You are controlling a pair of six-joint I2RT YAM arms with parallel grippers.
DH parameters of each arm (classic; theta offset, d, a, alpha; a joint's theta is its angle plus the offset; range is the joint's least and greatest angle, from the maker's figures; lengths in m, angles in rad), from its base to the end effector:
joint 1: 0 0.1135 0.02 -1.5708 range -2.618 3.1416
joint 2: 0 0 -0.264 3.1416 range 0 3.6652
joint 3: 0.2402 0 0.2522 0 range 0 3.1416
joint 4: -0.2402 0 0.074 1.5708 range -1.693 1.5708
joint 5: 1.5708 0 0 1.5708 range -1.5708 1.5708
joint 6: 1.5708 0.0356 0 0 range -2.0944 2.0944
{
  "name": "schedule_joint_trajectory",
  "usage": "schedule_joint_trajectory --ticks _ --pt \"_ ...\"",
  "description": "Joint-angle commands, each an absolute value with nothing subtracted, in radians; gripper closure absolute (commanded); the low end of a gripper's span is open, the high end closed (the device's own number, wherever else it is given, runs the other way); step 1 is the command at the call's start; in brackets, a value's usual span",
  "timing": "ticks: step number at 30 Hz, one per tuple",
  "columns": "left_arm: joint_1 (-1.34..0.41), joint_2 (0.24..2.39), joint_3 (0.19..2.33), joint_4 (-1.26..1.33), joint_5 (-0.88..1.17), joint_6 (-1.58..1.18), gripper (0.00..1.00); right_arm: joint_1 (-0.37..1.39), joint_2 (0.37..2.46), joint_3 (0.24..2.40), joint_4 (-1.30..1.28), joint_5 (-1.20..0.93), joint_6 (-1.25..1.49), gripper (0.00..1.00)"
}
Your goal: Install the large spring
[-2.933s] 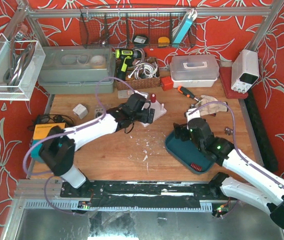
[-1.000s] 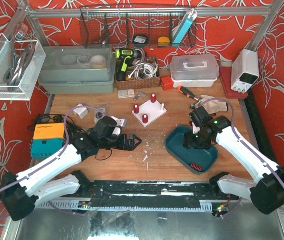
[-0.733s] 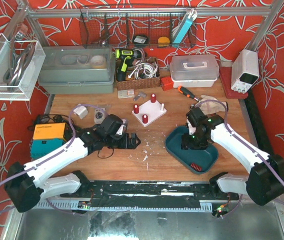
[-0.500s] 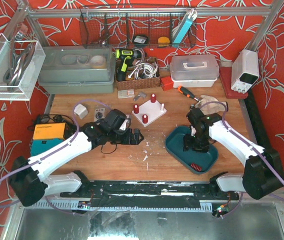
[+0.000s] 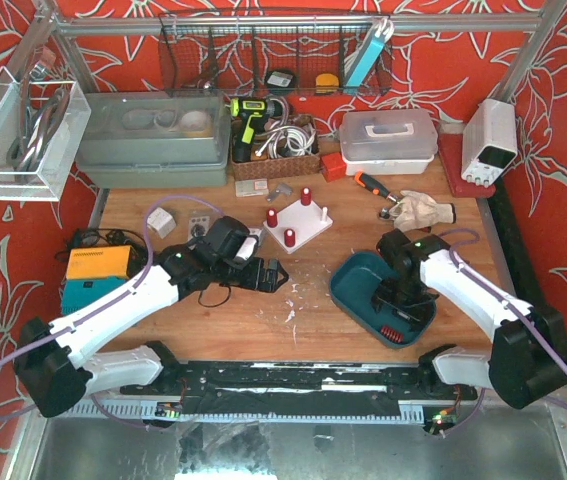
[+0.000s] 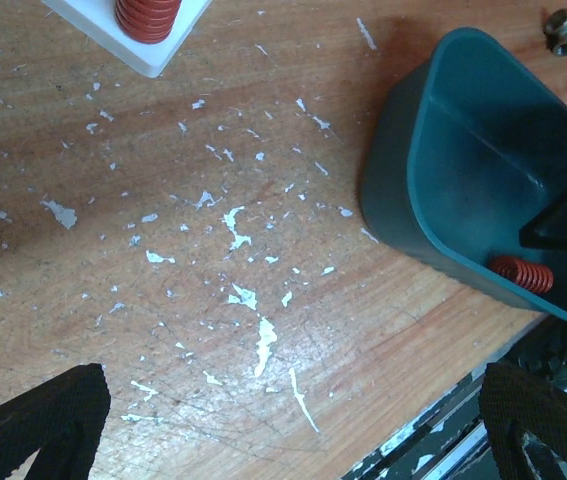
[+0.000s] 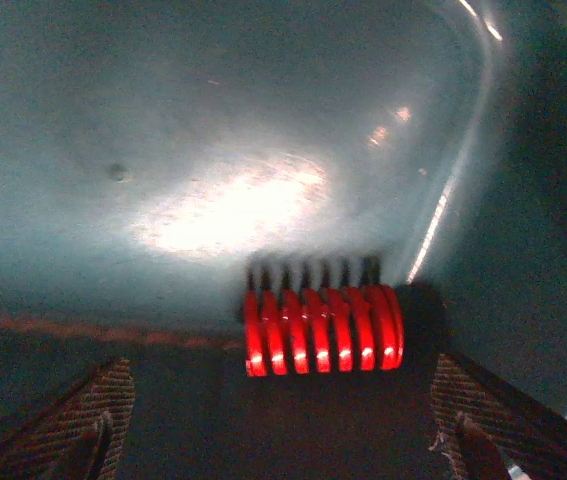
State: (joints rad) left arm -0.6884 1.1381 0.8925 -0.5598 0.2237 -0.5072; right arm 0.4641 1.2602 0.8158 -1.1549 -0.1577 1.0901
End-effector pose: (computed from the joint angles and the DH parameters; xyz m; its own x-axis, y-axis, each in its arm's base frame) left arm 0.1779 -0.1565 0.2734 -0.8453 0.0821 -0.5279 0.3748 0.7954 -0.4764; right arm 0.1613 0.0870 0.2046 -0.8017 0.5779 0.1524 0.5900 0.8060 0.0473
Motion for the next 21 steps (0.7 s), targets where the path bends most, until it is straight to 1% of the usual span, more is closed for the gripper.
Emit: schedule_joint_trajectory --ticks 1,3,5,10,13,21 --pt "-0.690 1.089 0.867 -0.553 0.233 -0.471 0.00 0.460 1.216 0.772 -1.152 -0.189 1.261 0.18" --pt "-0.690 1.083 0.864 -0.551 0.234 -0.467 0.00 0.459 1.197 0.760 -1.128 -0.246 1.359 0.18" --pt "-0.690 1.085 0.865 -0.552 0.237 -0.467 0.00 0.461 1.164 0.770 -1.118 -0.267 1.444 0.16" --pt "-0.690 1.086 0.865 -0.550 0.243 -0.461 0.00 0.459 1.061 0.772 -1.072 -0.251 1.702 0.06" --pt "-0.690 1.072 0.867 -0.554 0.241 -0.455 0.00 0.460 1.052 0.735 -1.035 -0.258 1.788 0.07" --pt "-0.690 1.061 0.884 -0.592 0.221 -0.426 0.00 0.460 1.089 0.718 -1.074 -0.245 1.843 0.08"
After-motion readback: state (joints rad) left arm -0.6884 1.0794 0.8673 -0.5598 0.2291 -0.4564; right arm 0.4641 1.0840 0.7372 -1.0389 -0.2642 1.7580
